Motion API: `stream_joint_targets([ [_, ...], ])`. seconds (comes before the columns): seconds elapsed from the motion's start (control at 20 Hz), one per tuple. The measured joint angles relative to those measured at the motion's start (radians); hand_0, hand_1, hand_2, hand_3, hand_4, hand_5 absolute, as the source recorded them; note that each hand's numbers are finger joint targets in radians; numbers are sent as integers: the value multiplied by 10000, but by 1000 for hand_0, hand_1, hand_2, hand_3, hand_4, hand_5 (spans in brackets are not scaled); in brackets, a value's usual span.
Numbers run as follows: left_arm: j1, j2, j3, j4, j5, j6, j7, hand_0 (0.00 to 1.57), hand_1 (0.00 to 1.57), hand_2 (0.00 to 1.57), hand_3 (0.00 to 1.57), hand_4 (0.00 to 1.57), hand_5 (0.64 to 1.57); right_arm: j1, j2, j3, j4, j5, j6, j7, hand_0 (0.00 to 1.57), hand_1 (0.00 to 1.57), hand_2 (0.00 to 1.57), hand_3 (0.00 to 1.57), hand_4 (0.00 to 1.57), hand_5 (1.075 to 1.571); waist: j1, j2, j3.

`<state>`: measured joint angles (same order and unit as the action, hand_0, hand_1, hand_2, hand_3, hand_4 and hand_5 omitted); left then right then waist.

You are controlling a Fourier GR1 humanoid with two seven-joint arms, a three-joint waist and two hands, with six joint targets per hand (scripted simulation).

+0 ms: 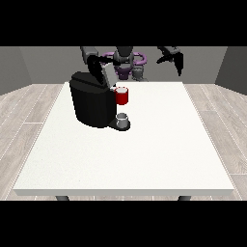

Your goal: Insert the coffee pod into the coffee machine and close the lid

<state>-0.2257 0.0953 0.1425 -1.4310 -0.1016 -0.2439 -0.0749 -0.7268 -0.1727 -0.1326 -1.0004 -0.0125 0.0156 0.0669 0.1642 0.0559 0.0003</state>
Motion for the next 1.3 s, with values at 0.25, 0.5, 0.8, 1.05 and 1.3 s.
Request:
stream_joint_targets([
  [0.25,-42,-29,-99,108,-87,87,-247,0,0,0,0,362,1571,-497,-76,209,50,314,-145,363,0,0,0,0,103,1571,31,225,43],
  [0.5,-202,-15,-132,189,-73,86,-221,0,0,0,0,327,1571,-959,-164,270,98,517,-309,749,0,0,0,0,0,1571,154,369,85],
  [0.8,-340,-61,-290,244,-95,5,-352,0,0,0,0,386,1571,-1131,-378,470,-149,1081,-717,1358,0,0,0,0,87,1571,449,545,135],
  [1.05,-606,-38,-347,299,-64,-96,-417,0,0,0,0,398,1571,-1348,-714,629,-380,1623,-919,2014,0,0,0,0,259,1571,784,747,197],
  [1.3,-973,-35,-460,246,-37,-211,-392,0,0,0,0,418,1571,-1593,-1138,516,-670,1865,-908,2777,0,0,0,0,127,1571,1235,1048,256],
])
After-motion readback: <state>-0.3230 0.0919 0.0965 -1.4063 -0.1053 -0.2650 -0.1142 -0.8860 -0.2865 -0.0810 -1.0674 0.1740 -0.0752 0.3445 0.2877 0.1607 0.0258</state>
